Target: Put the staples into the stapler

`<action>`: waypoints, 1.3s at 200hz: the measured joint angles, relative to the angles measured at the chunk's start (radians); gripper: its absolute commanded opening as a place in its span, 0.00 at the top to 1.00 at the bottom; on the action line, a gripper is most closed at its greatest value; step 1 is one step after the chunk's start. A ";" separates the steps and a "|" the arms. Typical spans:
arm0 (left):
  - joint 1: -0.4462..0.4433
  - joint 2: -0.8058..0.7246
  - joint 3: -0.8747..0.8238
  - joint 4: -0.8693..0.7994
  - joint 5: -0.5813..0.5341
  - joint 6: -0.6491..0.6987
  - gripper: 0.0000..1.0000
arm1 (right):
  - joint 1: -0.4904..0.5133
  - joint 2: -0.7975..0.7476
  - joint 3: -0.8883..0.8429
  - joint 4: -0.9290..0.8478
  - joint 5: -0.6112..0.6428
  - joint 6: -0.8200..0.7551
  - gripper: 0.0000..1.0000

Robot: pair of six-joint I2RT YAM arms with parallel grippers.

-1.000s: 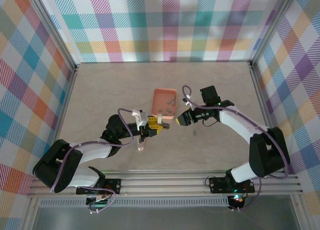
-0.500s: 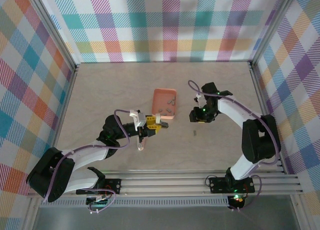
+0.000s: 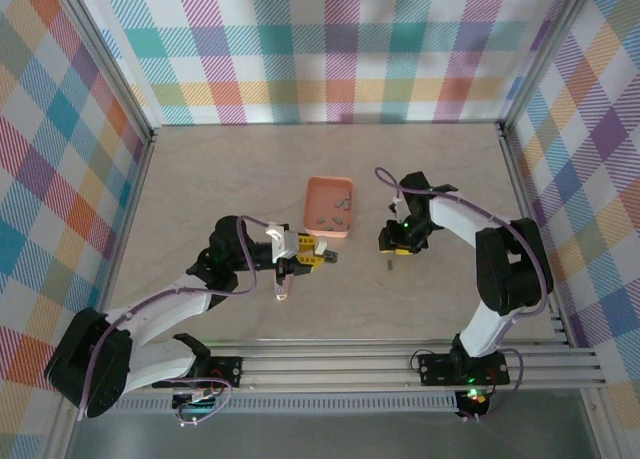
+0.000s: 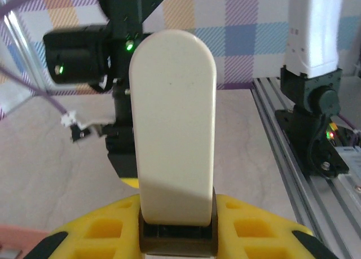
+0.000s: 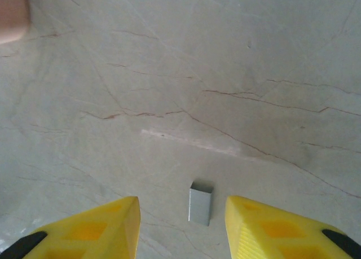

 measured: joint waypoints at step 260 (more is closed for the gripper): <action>0.000 -0.006 0.034 -0.242 0.039 0.231 1.00 | 0.097 0.116 0.060 -0.098 0.164 0.098 0.72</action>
